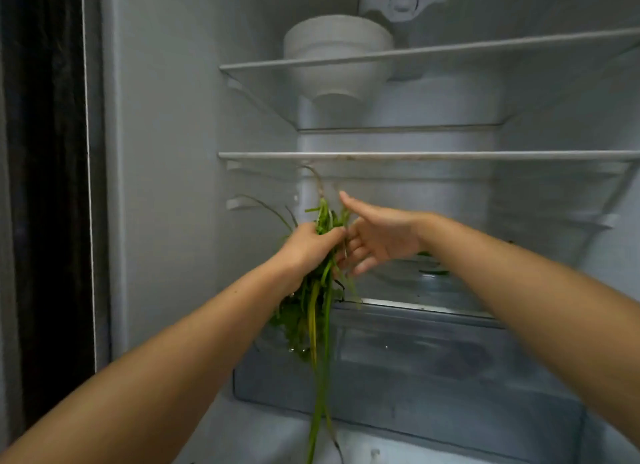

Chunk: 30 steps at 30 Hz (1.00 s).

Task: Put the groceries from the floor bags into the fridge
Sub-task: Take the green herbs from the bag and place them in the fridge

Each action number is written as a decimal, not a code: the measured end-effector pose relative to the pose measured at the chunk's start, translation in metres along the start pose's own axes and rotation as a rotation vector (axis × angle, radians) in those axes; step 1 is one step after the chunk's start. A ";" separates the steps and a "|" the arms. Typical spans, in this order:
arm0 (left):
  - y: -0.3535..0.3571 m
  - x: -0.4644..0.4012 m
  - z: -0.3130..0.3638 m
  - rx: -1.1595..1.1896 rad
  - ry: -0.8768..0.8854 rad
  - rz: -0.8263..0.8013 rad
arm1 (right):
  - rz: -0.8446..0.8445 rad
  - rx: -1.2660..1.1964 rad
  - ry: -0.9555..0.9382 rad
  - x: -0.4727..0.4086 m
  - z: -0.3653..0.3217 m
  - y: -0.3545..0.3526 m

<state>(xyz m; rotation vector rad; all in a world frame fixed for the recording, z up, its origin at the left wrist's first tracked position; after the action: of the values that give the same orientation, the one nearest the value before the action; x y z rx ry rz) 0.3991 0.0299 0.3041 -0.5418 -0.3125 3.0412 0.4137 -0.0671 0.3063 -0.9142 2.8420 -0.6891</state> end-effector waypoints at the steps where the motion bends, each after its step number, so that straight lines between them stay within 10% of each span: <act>1: 0.006 0.005 0.009 -0.071 0.047 0.002 | 0.014 -0.053 -0.017 0.007 -0.003 0.007; 11: 0.069 0.047 0.028 -0.330 0.185 -0.041 | 0.318 -0.496 -0.260 0.052 0.012 -0.003; 19: 0.095 0.073 -0.003 0.481 -0.259 -0.451 | 0.588 -0.691 -0.355 0.080 0.024 -0.011; 30: 0.073 0.043 -0.042 0.838 -0.694 -0.384 | 0.363 -0.719 -0.293 0.087 0.021 0.014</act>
<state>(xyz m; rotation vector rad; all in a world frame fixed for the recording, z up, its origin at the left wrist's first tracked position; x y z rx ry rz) 0.3730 -0.0300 0.2360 0.5526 0.7321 2.5168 0.3393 -0.1147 0.2867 -0.4532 2.8580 0.4951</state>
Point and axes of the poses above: each hand's wrist, its own x-axis away from the middle knuckle, its own y-axis out of the palm, z = x × y, the point moved 8 cm from there along -x, towards the middle knuckle, and after that the axes turned 6 degrees about -y, right-handed, at the moved point
